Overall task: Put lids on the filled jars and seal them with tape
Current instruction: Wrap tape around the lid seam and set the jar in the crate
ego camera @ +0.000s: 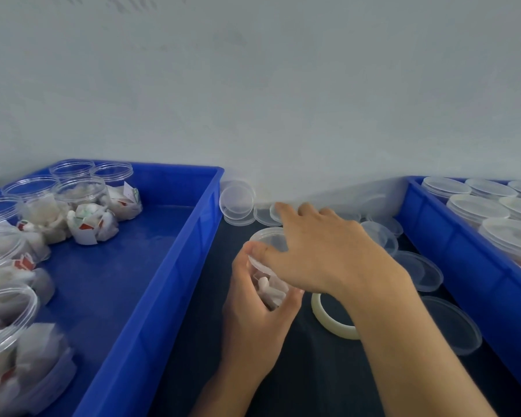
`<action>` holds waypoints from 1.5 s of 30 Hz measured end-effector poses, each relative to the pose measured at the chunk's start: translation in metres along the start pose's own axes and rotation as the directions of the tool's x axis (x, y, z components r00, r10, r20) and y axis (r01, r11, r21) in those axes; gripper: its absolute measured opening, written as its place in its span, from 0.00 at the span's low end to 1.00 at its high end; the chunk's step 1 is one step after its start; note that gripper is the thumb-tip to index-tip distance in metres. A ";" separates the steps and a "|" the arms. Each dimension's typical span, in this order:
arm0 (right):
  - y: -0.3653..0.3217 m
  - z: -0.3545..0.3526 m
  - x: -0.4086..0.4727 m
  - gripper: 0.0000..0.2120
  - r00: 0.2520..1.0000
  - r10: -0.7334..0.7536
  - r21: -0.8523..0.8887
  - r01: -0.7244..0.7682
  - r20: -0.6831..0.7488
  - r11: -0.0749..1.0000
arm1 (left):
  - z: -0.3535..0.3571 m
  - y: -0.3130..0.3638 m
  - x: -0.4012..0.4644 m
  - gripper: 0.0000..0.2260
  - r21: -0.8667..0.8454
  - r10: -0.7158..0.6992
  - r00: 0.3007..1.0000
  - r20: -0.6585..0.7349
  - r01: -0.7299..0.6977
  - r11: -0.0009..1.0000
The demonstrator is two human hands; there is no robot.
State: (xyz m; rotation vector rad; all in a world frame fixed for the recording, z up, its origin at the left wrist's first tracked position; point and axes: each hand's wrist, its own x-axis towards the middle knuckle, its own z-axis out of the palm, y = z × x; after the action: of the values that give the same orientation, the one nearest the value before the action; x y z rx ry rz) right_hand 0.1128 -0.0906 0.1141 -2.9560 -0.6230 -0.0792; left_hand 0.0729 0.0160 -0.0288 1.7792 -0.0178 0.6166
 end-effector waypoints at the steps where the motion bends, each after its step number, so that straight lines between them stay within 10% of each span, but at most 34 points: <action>1: 0.000 -0.004 -0.002 0.35 0.998 -0.053 0.064 0.051 0.030 0.997 | 0.001 0.000 0.000 0.29 0.004 0.006 1.000 -0.003 -0.006 1.000; 7: -0.001 -0.012 -0.005 0.38 0.965 -0.212 0.168 0.185 0.157 0.968 | 0.000 0.001 0.000 0.38 -0.009 0.029 1.000 -0.011 -0.030 1.000; 45: 0.019 0.003 0.012 0.46 0.977 -0.173 0.203 0.196 -0.126 0.959 | 0.002 0.007 -0.003 0.28 0.098 0.028 0.997 -0.065 -0.021 0.995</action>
State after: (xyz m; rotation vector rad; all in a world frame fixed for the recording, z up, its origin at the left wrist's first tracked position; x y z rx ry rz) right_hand 0.1313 -0.1031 0.1095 -2.6613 -0.8342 -0.1746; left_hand 0.0686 0.0110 -0.0243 1.8541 0.0369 0.7048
